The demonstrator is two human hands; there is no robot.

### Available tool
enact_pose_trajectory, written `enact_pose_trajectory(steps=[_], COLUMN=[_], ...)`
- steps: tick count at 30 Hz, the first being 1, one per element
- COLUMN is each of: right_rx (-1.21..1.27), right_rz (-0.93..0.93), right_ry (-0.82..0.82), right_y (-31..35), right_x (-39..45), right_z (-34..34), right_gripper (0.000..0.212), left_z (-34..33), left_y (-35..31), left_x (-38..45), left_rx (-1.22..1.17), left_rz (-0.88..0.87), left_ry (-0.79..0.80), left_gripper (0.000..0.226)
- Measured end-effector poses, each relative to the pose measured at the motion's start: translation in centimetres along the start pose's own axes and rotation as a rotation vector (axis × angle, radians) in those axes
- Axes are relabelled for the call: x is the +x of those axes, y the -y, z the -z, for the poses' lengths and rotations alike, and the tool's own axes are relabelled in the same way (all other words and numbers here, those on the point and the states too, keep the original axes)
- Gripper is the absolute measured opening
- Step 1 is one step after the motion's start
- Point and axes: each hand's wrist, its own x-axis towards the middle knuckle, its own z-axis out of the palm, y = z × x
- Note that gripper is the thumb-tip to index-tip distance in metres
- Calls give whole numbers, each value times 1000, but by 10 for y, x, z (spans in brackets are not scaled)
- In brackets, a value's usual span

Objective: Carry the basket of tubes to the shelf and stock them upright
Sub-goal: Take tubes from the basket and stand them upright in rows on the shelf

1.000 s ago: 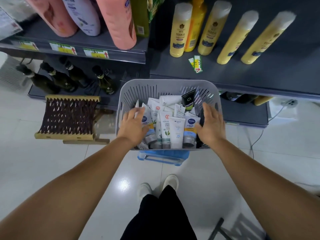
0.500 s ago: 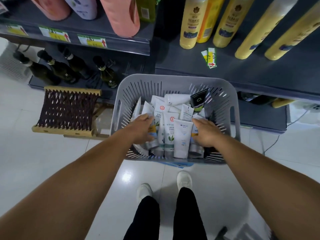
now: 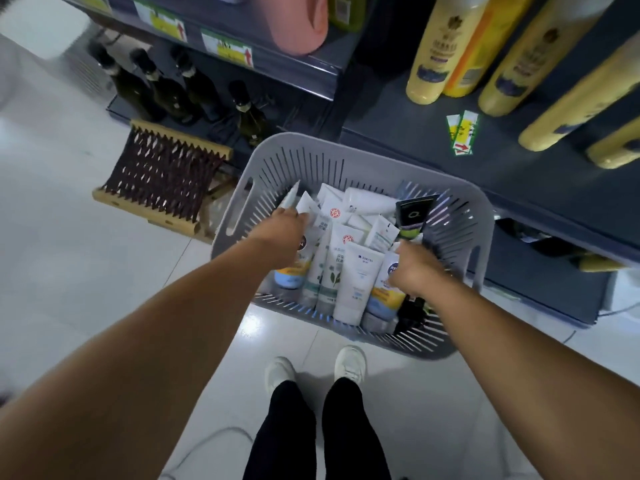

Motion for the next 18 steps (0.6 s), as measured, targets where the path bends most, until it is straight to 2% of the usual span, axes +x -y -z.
enact_pose_trajectory(steps=[2, 6, 11, 18], right_rx=[40, 120, 323, 461], right_rz=[1, 120, 221, 323], right_ry=[-15, -95, -296, -595], right_y=[2, 13, 19, 13], right_x=[-8, -40, -92, -190], right_z=[10, 37, 67, 130], right_gripper=[33, 22, 29, 19], left_z=[6, 28, 72, 143], left_y=[-3, -12, -27, -54], left_x=[-9, -38, -80, -143], left_rx=[-99, -173, -159, -322], left_rz=[14, -41, -142, -230], left_ry=[-23, -64, -212, -487], left_gripper=[37, 10, 21, 14])
